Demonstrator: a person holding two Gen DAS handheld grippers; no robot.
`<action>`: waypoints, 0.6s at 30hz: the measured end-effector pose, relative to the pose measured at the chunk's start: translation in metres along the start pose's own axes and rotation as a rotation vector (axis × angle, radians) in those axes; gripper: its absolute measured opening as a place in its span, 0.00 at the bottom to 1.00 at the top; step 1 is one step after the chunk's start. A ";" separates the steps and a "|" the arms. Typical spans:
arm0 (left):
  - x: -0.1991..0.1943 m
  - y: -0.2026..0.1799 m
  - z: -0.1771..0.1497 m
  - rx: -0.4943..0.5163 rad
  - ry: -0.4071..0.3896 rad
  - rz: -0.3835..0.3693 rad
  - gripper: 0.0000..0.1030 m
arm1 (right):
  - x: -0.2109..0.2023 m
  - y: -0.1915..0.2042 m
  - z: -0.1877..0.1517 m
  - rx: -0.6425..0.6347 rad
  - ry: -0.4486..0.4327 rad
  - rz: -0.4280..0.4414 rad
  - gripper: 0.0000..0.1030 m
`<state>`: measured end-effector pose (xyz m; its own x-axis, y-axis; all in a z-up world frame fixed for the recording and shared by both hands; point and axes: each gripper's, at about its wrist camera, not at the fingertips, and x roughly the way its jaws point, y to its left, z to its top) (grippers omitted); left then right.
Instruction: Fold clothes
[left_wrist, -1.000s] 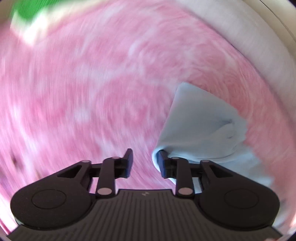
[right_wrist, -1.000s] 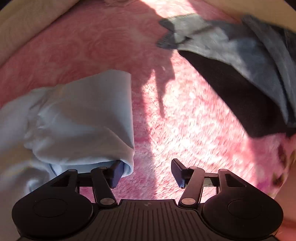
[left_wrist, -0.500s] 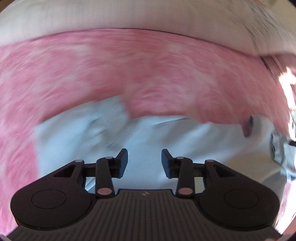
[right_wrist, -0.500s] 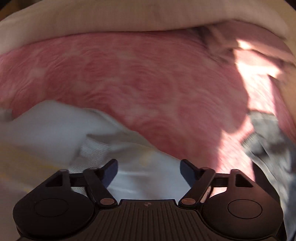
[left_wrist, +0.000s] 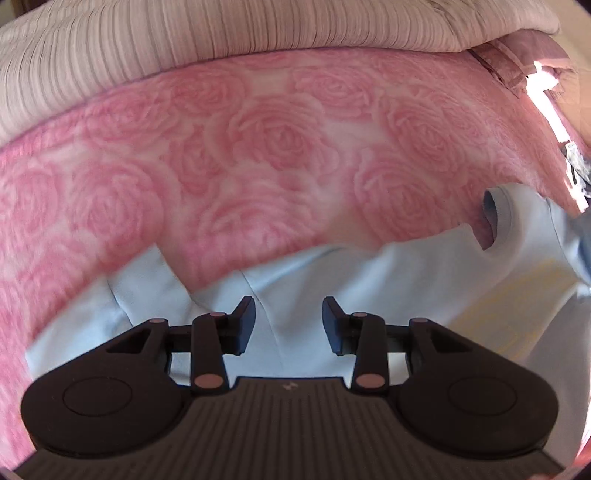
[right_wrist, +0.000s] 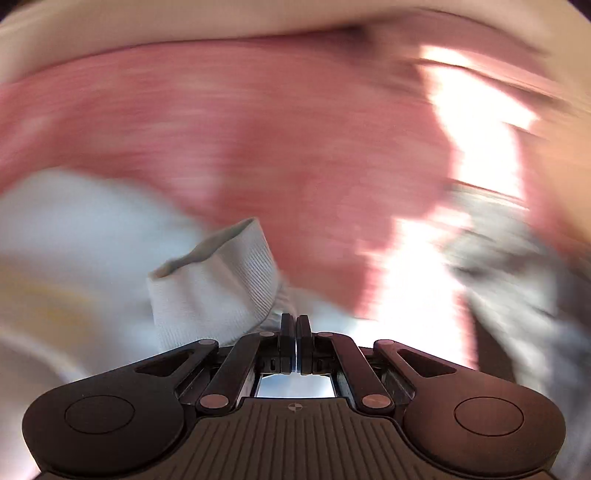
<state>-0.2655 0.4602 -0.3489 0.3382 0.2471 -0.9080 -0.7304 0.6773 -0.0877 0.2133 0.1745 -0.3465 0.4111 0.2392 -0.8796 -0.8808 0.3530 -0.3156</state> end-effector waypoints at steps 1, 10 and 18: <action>0.000 0.001 0.003 0.014 -0.007 -0.002 0.33 | 0.003 -0.020 0.000 0.071 0.039 -0.145 0.00; 0.041 -0.007 0.026 0.236 0.013 -0.055 0.34 | 0.004 -0.069 0.027 0.475 -0.005 0.245 0.72; 0.069 -0.008 0.015 0.338 0.084 -0.145 0.43 | 0.060 0.097 0.103 -0.078 -0.046 0.595 0.72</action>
<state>-0.2278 0.4820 -0.4048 0.3636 0.0842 -0.9278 -0.4368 0.8950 -0.0900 0.1771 0.3163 -0.3928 -0.1498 0.4145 -0.8977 -0.9767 0.0793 0.1996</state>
